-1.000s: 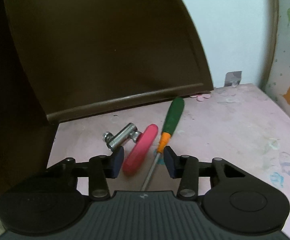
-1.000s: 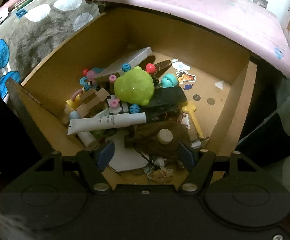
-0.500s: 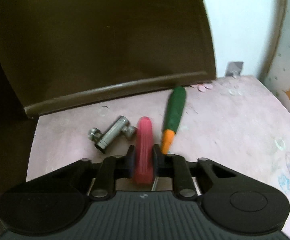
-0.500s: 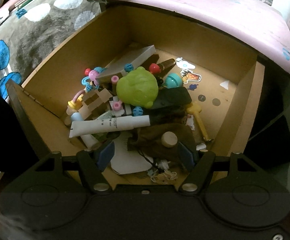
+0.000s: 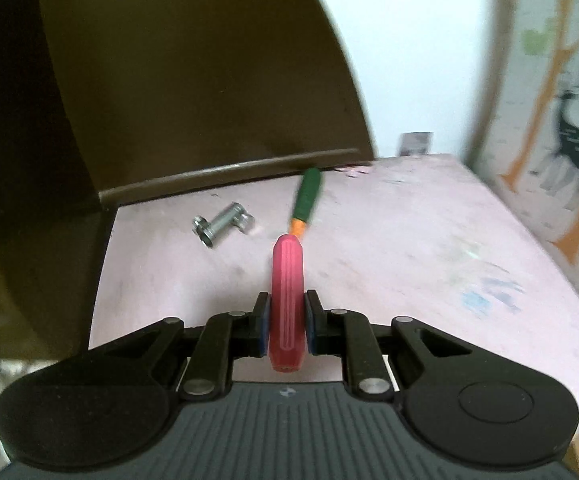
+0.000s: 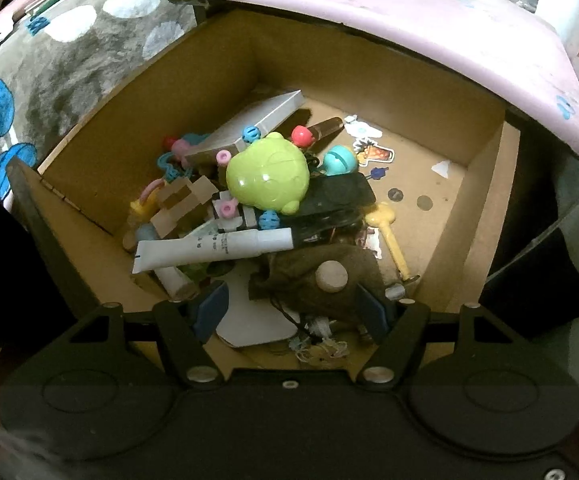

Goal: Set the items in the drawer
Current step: 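Carry the red marker toward the open drawer with the left tool, then lower the red marker into the drawer and open the left tool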

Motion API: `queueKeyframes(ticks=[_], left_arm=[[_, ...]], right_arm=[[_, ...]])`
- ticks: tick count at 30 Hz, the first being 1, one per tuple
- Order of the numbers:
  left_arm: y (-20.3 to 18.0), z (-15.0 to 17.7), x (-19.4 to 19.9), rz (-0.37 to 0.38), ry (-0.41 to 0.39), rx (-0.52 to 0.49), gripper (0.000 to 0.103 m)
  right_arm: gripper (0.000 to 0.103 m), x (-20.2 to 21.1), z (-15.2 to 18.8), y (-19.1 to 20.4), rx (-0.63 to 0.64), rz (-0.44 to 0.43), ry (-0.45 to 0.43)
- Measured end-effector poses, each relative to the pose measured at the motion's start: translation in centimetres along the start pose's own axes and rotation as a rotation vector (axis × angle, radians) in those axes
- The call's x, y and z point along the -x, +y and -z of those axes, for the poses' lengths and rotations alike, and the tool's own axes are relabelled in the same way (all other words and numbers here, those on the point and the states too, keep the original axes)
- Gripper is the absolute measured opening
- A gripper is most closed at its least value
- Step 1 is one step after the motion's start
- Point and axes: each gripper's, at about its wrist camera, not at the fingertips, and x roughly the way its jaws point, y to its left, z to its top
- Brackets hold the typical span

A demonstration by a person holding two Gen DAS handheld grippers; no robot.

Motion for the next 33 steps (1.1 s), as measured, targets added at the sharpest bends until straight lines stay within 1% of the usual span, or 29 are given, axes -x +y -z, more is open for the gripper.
queueKeyframes(ticks=[3,9,14,17,22,26,33], left_arm=[[-1.5,2.3,3.3,0.033,-0.003,-0.009,0.015],[-4.6,7.9,8.9,0.108,0.008,0.009,0.015],[-7.6,13.5,11.8,0.174,0.051,0.050,0.016],[-8.9,16.8,11.8,0.183,0.102,0.080,0.015],[-10.0,20.8,11.0,0.159,0.179,0.130,0.015],[-10.6,22.6,9.9,0.150,0.222,0.151,0.015],[-11.3,24.0,8.6,0.138,0.264,0.159,0.015]], right_arm=[[0.070,0.2,0.1,0.0,-0.003,0.005,-0.005],[0.070,0.7,0.2,0.1,-0.009,0.015,-0.016],[0.070,1.0,0.4,0.2,-0.013,0.024,-0.025],[0.070,1.3,0.4,0.2,-0.017,0.028,-0.031],[0.070,1.5,0.7,0.2,-0.020,0.034,-0.037],[0.070,1.6,0.8,0.0,-0.023,0.035,-0.039],[0.070,1.7,0.8,-0.2,-0.026,0.036,-0.043]])
